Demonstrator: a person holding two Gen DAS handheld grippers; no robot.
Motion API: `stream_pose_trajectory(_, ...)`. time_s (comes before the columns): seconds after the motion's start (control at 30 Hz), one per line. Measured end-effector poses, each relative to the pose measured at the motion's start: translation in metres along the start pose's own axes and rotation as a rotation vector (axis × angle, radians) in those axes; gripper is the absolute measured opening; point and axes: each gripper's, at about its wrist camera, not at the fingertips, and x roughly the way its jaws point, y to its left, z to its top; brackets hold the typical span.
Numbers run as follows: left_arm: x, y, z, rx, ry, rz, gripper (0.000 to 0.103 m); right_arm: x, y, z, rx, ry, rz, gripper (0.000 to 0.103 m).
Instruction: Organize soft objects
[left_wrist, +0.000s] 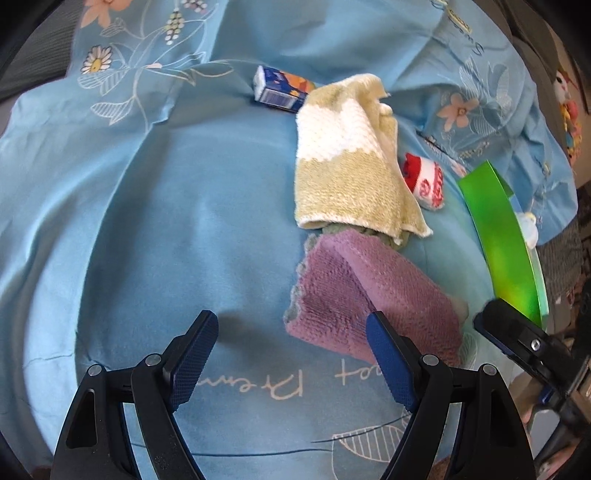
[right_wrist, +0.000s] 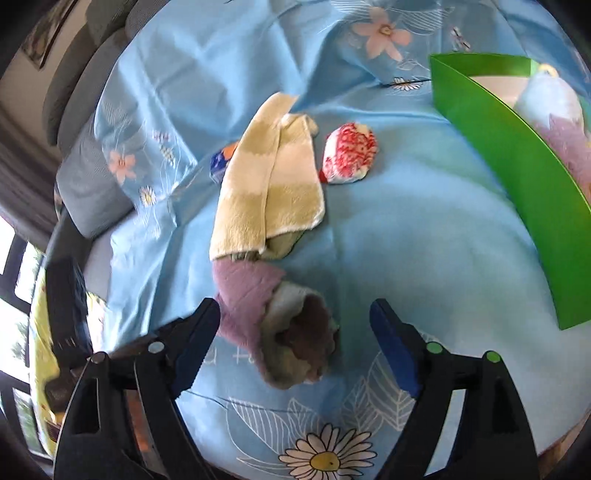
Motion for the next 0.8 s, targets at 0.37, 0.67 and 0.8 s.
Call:
stream_pose_trajectory(0.37,0.013,-0.037,-0.013,0.158,-0.033,-0.032,0.069,0.055,0.003,-0.002,0.083,0.143,0.099,0.032)
stream_pose_trajectory(0.67,0.001,-0.065,-0.017,0.213,-0.074,-0.072,0.025,0.048,-0.002,-0.004,0.058,0.094,0.162,0.021)
stream_pose_trajectory(0.8,-0.022,-0.097,-0.018,0.299,-0.176,-0.051,0.025,0.017,-0.005,0.005,0.037,0.016,0.19,0.021)
